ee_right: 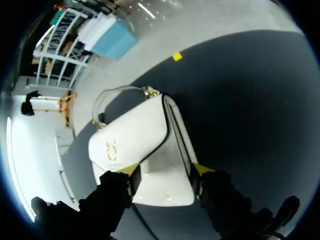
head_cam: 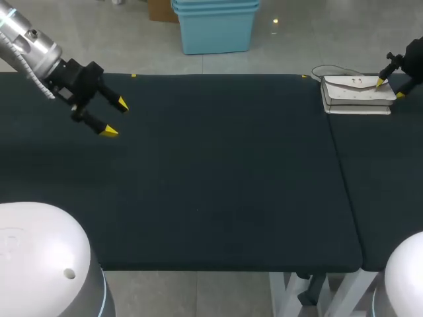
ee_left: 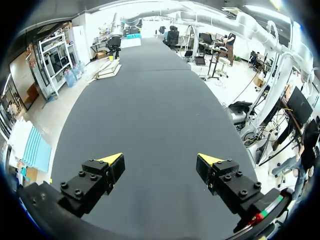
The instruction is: Pick up the bag, open it, inspect its contents, close it, and place it on the opposite side
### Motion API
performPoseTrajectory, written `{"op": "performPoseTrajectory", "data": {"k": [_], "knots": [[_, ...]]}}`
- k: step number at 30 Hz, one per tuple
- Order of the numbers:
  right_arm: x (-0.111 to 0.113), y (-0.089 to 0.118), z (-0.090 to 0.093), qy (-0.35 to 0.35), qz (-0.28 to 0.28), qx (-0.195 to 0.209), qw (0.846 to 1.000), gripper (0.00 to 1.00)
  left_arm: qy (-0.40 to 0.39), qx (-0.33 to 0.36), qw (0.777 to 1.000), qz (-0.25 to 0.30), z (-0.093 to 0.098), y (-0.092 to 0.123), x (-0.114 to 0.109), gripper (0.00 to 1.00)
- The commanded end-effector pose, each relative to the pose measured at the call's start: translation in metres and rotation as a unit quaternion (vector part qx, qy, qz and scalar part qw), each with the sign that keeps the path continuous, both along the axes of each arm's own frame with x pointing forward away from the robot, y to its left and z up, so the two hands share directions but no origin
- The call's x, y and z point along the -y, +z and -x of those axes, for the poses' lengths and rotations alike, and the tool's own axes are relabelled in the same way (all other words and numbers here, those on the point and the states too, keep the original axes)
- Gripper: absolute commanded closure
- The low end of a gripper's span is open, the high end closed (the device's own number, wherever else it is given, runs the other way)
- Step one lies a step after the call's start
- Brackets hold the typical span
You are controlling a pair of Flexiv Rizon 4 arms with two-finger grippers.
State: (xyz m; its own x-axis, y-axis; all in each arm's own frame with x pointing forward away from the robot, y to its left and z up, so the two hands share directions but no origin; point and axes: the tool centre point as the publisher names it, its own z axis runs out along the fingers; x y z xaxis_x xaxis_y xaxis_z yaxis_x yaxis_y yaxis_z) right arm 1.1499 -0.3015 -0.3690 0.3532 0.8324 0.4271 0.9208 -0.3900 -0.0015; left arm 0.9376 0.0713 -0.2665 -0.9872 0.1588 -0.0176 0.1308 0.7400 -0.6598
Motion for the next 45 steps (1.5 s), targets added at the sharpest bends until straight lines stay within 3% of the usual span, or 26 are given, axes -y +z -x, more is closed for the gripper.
{"op": "performPoseTrajectory", "data": {"k": [1, 4, 7, 8, 15, 20, 28, 37, 45], "knots": [[0.002, -0.006, -0.008, 0.025, -0.028, -0.043, 0.998, 0.66, 0.000, 0.001, 1.000, 0.001, 0.000, -0.001, 0.000, 0.00], [0.000, -0.009, -0.007, 0.027, -0.036, -0.047, 0.998, 0.71, 0.000, 0.001, 1.000, 0.001, 0.000, -0.001, 0.000, 0.00], [-0.002, -0.011, -0.005, 0.029, -0.045, -0.049, 0.997, 0.96, 0.000, 0.001, 1.000, 0.001, 0.000, -0.001, 0.000, 0.00], [-0.003, -0.011, -0.005, 0.029, -0.045, -0.049, 0.997, 1.00, 0.000, 0.001, 1.000, 0.001, 0.000, -0.001, 0.000, 0.00], [-0.008, -0.014, 0.001, 0.034, -0.076, -0.049, 0.995, 1.00, 0.000, 0.001, 1.000, 0.001, 0.000, -0.001, 0.000, 0.00], [-0.016, -0.006, 0.011, 0.049, -0.096, -0.037, 0.993, 1.00, 0.000, 0.001, 1.000, 0.001, 0.000, -0.001, 0.000, 0.00], [-0.056, 0.010, 0.042, 0.098, -0.135, -0.019, 0.986, 1.00, 0.000, 0.001, 1.000, 0.001, 0.000, -0.001, 0.000, 0.00], [-0.093, 0.009, 0.073, 0.140, -0.154, -0.025, 0.978, 1.00, 0.000, 0.001, 1.000, 0.001, 0.000, -0.001, 0.000, 0.00], [-0.092, 0.005, 0.085, 0.141, -0.150, -0.035, 0.978, 1.00, 0.000, 0.001, 1.000, 0.001, 0.000, -0.001, 0.000, 0.00]]}}
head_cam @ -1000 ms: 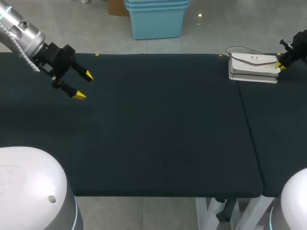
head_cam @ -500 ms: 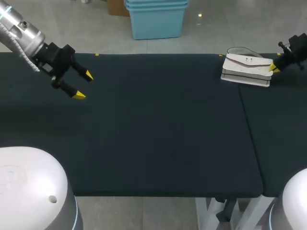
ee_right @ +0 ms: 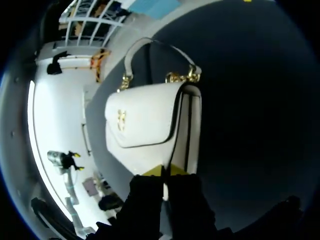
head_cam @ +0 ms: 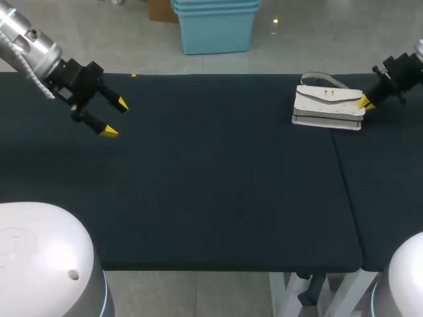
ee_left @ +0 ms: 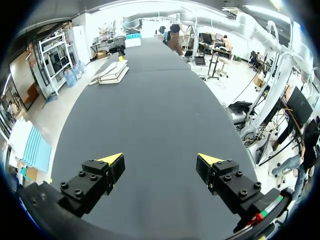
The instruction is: Pick up the bag, open it, inspect its contents, close it, and place it on the opposite side
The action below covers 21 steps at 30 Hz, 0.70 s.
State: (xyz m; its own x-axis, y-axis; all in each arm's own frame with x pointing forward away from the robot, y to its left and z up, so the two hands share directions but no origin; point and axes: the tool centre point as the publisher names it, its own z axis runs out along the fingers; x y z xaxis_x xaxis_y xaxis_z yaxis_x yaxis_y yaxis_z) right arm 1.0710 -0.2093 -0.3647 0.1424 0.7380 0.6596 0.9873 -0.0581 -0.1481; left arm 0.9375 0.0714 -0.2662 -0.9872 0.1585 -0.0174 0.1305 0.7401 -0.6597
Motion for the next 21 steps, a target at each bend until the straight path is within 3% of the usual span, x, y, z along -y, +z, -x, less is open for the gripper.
{"op": "performPoseTrajectory", "data": {"k": [1, 2, 3, 5, 8, 15, 18, 21], "knots": [[0.002, -0.001, 0.005, -0.023, 0.009, 0.003, 1.000, 0.98, 0.000, 0.001, 1.000, 0.002, 0.000, -0.001, 0.000, 0.00], [0.004, -0.001, 0.004, -0.029, 0.010, 0.002, 1.000, 0.84, 0.000, 0.001, 1.000, 0.002, 0.000, -0.001, 0.000, 0.00], [0.010, -0.002, -0.001, -0.051, 0.022, 0.007, 0.998, 0.51, 0.000, 0.001, 1.000, 0.002, 0.000, -0.001, 0.000, 0.00], [0.013, -0.003, -0.004, -0.063, 0.021, 0.008, 0.998, 0.46, 0.000, 0.001, 1.000, 0.002, 0.000, -0.001, 0.000, 0.00], [0.013, -0.005, -0.007, -0.071, 0.020, 0.008, 0.997, 0.53, 0.000, 0.001, 1.000, 0.002, 0.000, -0.001, 0.000, 0.00], [0.011, -0.009, -0.013, -0.100, 0.019, 0.013, 0.995, 0.60, 0.000, 0.001, 1.000, 0.002, 0.000, -0.001, 0.000, 0.00], [0.010, -0.008, -0.015, -0.123, 0.020, 0.022, 0.992, 0.68, 0.000, 0.001, 1.000, 0.002, 0.000, -0.001, 0.000, 0.00], [0.010, -0.006, -0.016, -0.135, 0.016, 0.025, 0.990, 0.68, 0.000, 0.001, 1.000, 0.002, 0.000, -0.001, 0.000, 0.00]]}}
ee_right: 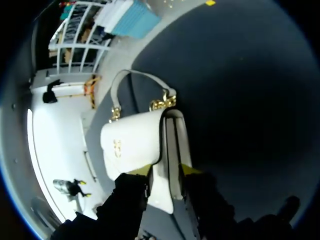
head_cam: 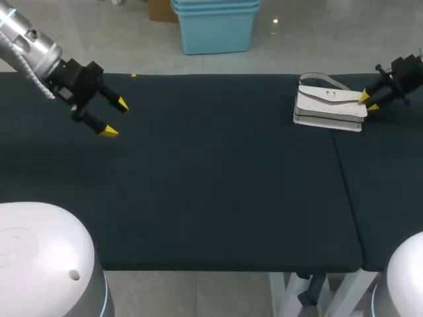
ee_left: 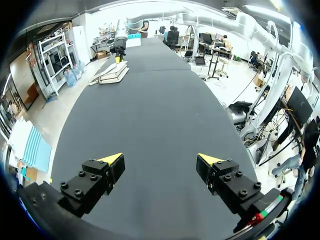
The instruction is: Pick up the bag, open it, inspect its contents, close it, and place it on the opposite side
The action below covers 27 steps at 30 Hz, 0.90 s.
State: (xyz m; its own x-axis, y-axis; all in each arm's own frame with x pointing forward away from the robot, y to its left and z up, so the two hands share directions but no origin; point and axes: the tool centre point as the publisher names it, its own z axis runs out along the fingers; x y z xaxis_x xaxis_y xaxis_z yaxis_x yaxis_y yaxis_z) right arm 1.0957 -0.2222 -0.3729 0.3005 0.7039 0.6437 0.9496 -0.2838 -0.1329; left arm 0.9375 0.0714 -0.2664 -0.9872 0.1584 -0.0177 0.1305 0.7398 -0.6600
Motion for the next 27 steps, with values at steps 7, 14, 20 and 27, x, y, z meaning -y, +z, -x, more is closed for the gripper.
{"op": "performPoseTrajectory", "data": {"k": [7, 14, 20, 27], "knots": [[-0.007, -0.002, 0.007, -0.031, 0.006, 0.019, 0.999, 0.71, 0.000, 0.001, 1.000, 0.001, 0.000, -0.001, 0.000, 0.00], [-0.010, -0.006, 0.010, -0.034, 0.012, 0.011, 0.999, 0.72, 0.000, 0.001, 1.000, 0.001, 0.000, -0.001, 0.000, 0.00], [-0.014, -0.006, 0.011, -0.030, 0.007, 0.012, 0.999, 1.00, 0.000, 0.001, 1.000, 0.001, 0.000, -0.001, 0.000, 0.00], [-0.020, 0.000, 0.015, -0.022, 0.002, 0.017, 1.000, 1.00, 0.000, 0.001, 1.000, 0.001, 0.000, -0.001, 0.000, 0.00]]}}
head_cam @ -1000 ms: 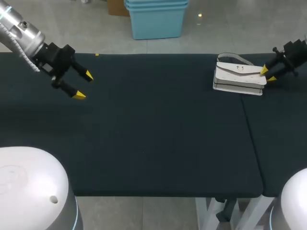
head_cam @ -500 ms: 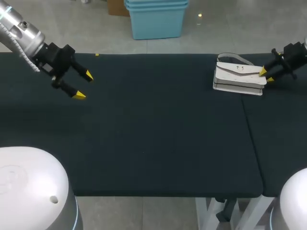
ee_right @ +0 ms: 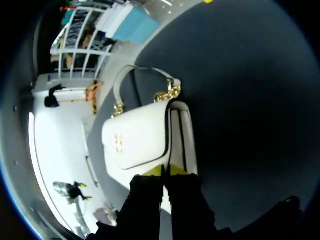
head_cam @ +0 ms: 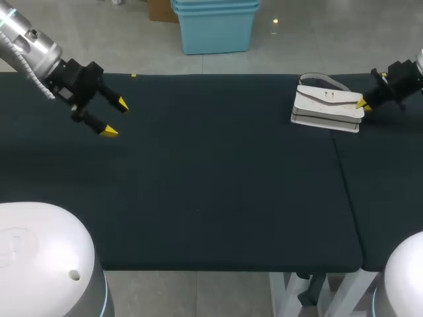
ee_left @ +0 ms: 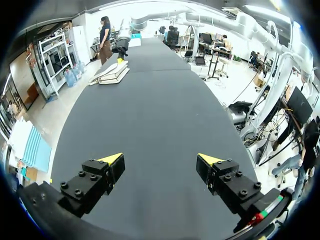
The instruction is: Pick up the bag, open it, inspect its contents, close it, and place it on the opposite side
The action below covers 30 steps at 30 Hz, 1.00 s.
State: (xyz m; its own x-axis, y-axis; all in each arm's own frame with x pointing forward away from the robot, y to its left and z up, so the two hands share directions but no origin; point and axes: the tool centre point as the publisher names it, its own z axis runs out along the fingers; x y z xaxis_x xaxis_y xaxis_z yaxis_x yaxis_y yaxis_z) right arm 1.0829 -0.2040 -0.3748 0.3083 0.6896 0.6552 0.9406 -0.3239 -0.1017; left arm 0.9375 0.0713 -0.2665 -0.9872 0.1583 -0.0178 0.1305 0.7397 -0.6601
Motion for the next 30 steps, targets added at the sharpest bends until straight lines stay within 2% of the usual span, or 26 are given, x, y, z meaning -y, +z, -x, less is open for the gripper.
{"op": "performPoseTrajectory", "data": {"k": [1, 13, 23, 30], "knots": [[-0.002, 0.002, 0.002, -0.001, 0.003, 0.000, 1.000, 1.00, 0.000, 0.001, 1.000, 0.001, 0.000, -0.001, 0.000, 0.00], [-0.002, 0.002, 0.002, -0.001, 0.003, 0.000, 1.000, 1.00, 0.000, 0.001, 1.000, 0.001, 0.000, -0.001, 0.000, 0.00], [-0.073, 0.010, 0.052, 0.064, -0.029, 0.040, 0.997, 1.00, 0.000, 0.001, 1.000, 0.001, 0.000, -0.001, 0.000, 0.00], [-0.116, 0.006, 0.090, 0.100, -0.029, 0.044, 0.994, 1.00, 0.000, 0.001, 1.000, 0.001, 0.000, -0.001, 0.000, 0.00]]}}
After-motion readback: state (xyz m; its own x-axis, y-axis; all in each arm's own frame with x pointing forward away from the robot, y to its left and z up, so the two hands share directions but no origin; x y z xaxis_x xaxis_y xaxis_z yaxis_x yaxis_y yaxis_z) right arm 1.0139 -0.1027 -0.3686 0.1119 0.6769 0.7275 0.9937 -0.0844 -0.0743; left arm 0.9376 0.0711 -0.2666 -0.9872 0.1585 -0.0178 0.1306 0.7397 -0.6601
